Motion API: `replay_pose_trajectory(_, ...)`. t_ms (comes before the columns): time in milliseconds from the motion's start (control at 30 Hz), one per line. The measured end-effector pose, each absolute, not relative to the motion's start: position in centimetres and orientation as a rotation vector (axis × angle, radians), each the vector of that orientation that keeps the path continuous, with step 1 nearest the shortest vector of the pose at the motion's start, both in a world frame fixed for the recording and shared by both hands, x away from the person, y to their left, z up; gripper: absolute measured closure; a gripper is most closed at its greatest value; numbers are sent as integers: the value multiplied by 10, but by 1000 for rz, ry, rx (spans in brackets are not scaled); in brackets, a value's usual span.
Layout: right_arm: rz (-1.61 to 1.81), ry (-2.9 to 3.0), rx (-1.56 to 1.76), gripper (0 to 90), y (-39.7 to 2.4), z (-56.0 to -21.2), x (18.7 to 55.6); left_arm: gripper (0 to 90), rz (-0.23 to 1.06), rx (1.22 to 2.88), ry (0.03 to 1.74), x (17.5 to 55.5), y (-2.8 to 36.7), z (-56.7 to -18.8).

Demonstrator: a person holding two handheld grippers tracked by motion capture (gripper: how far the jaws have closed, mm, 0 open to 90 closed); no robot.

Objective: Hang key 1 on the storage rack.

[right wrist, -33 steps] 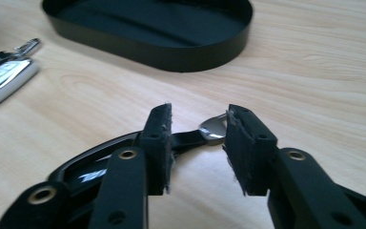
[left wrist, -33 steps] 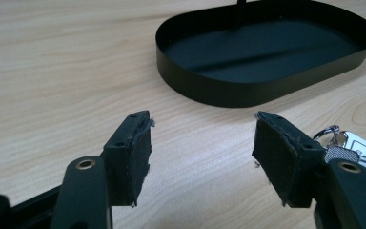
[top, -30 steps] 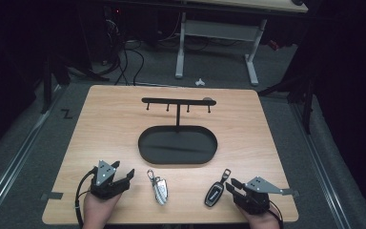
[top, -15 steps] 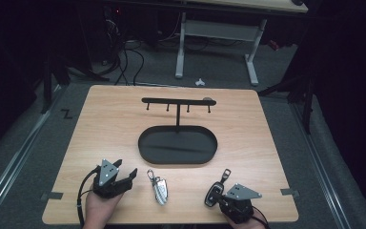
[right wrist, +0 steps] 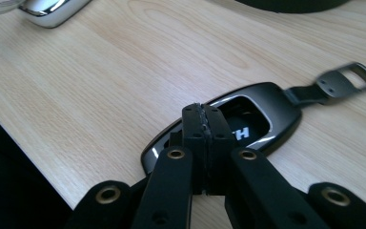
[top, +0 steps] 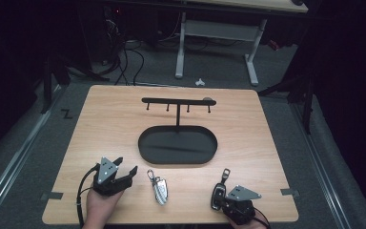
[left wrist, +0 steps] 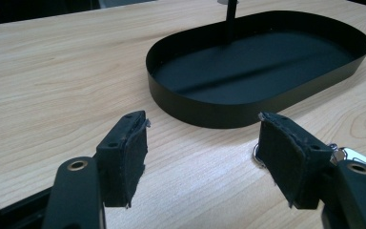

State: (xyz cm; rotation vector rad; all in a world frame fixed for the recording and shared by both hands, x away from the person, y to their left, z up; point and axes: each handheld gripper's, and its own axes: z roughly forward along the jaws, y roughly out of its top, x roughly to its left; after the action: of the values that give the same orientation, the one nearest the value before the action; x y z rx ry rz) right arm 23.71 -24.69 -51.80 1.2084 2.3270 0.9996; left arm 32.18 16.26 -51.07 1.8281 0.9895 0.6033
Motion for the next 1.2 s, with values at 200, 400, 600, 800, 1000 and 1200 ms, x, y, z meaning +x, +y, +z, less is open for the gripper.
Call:
replay_pose_trajectory(200, 979, 2288, 1248, 897, -262, -519, 236, 348, 597, 1842, 969, 324, 155, -510)
replay_pose_trajectory(400, 965, 2245, 1293, 888, -279, -519, 236, 348, 590, 1862, 954, 327, 150, -511)
replay_pose_trajectory(600, 947, 2198, 1343, 882, -295, -519, 238, 348, 593, 1865, 947, 326, 149, -511)
replay_pose_trajectory(800, 956, 2156, 1363, 869, -305, -514, 238, 348, 593, 1866, 952, 326, 151, -510)
replay_pose_trajectory(1000, 976, 2113, 1359, 827, -310, -508, 240, 355, 567, 1849, 968, 324, 157, -510)
replay_pose_trajectory(1200, 952, 2077, 1393, 820, -317, -506, 249, 342, 555, 1830, 999, 318, 165, -510)
